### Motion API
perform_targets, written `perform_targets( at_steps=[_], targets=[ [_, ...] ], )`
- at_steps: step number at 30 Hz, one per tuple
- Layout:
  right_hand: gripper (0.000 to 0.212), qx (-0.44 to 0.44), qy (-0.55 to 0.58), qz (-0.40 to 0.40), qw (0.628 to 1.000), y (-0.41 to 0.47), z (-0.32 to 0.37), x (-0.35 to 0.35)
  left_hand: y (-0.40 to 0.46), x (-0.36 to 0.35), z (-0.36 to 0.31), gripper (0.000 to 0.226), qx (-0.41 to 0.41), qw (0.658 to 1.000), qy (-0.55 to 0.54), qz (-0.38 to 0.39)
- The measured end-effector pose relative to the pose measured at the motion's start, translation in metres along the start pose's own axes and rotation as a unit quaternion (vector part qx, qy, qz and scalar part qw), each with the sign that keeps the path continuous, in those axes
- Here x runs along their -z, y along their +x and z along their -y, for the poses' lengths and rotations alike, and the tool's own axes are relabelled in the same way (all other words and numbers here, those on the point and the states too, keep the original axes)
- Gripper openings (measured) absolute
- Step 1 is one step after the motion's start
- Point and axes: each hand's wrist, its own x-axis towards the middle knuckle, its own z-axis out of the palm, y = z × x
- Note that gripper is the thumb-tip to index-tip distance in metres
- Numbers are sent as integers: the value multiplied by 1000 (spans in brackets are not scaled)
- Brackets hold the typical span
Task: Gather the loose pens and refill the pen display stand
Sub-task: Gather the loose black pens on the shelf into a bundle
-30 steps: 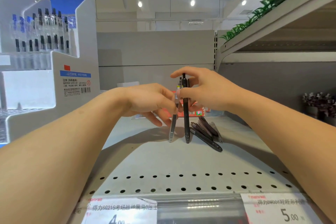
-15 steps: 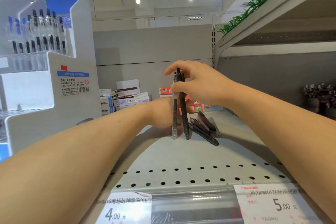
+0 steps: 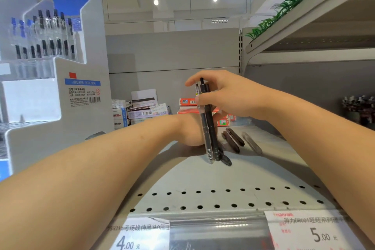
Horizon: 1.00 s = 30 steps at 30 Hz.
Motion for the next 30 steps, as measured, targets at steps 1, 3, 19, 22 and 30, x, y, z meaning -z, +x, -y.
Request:
perform_targets(
  at_steps=[1, 3, 19, 22, 30],
  targets=[
    [36, -2, 2, 3, 1000, 0, 1, 0, -1, 2, 3, 35, 6, 1000, -8, 9],
    [37, -13, 23, 12, 1000, -1, 2, -1, -3, 5, 9, 35, 50, 998, -15, 41],
    [37, -34, -11, -14, 999, 1, -7, 4, -20, 35, 37, 23, 197, 954, -194, -119],
    [33, -33, 14, -23, 999, 3, -11, 2, -27, 41, 26, 21, 121, 924, -319, -175],
    [18, -1, 12, -57, 998, 4, -14, 0, -36, 44, 17, 21, 45, 901, -396, -173]
  ],
)
